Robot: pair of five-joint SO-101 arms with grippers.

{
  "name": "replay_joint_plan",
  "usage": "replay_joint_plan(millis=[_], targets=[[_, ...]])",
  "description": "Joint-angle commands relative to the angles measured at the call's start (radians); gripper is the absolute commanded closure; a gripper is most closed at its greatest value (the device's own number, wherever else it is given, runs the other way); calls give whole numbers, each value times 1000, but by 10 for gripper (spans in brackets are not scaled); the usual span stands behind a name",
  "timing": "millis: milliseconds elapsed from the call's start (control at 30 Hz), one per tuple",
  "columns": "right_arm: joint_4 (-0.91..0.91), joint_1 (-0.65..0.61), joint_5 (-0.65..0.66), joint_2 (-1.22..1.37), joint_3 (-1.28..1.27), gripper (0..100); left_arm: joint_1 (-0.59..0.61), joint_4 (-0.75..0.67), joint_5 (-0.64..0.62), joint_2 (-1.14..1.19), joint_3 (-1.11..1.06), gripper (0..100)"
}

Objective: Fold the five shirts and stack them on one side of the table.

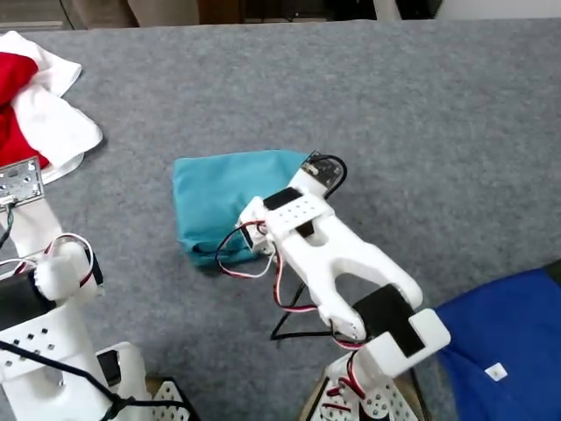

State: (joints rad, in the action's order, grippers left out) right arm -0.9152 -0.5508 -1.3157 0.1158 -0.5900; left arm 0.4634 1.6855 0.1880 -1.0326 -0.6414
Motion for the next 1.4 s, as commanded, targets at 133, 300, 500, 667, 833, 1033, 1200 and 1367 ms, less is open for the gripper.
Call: replay_joint_plan(millis=[133, 300, 500, 667, 833, 1033, 1200, 1367], targets=[[-175, 243, 147, -113, 176, 993, 9, -9, 0, -7, 5, 980], [-186, 476, 299, -216, 260, 993, 9, -9, 2, -7, 11, 980], [-262, 731, 471, -311, 268, 993, 9, -9, 2, -8, 11, 980], [-342, 908, 586, -401, 269, 993, 9, -8, 2, -8, 11, 980], [-348, 1069, 686, -533, 269, 993, 9, -8, 2, -8, 8, 980], [-440, 1253, 795, -639, 268, 992, 9, -8, 11, -8, 12, 980], [-523, 1409, 884, -688, 266, 992, 11, -6, 43, -8, 12, 980], [-526, 1560, 968, -719, 263, 992, 11, -6, 43, -8, 14, 980]])
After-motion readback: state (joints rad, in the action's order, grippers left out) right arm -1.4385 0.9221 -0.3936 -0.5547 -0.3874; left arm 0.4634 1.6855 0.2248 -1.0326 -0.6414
